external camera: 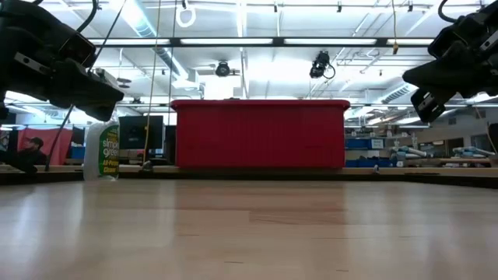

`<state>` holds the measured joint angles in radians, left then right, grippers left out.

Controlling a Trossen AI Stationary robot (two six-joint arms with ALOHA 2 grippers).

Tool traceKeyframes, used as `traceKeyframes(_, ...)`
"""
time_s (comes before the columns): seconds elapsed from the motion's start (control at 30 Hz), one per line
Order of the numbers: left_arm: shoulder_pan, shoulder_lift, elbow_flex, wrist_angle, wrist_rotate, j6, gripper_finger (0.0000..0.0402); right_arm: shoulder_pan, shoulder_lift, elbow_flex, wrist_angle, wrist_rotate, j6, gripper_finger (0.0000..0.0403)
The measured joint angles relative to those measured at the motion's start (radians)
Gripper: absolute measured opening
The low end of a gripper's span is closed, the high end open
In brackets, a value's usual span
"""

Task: Fold laundry

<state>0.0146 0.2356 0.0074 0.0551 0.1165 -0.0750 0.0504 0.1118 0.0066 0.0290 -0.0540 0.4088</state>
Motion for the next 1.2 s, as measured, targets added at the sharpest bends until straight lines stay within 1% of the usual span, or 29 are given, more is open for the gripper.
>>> traceKeyframes(0.83,0.000,0.000,0.000,0.000,0.000,0.001,0.0002,0.000,0.000,0.000,0.000,0.000,0.000,0.0018)
traceKeyframes(0.9,0.000,0.000,0.000,0.004,-0.002,0.070,0.0002,0.000,0.000,0.000,0.000,0.000,0.000,0.0018)
traceKeyframes(0.97,0.000,0.000,0.000,0.022,-0.010,0.214,0.0002,0.000,0.000,0.000,0.000,0.000,0.000,0.0018)
traceKeyframes(1.03,0.000,0.000,0.000,0.044,-0.011,0.317,0.0002,0.000,0.000,0.000,0.000,0.000,0.000,0.0018)
traceKeyframes(1.13,0.000,-0.001,0.000,0.062,-0.011,0.344,0.0002,0.000,0.000,0.000,0.000,0.000,0.000,0.0018)
traceKeyframes(1.2,0.000,0.000,0.000,0.090,-0.011,0.314,0.0002,0.000,0.000,0.000,0.000,0.000,0.000,0.0018)
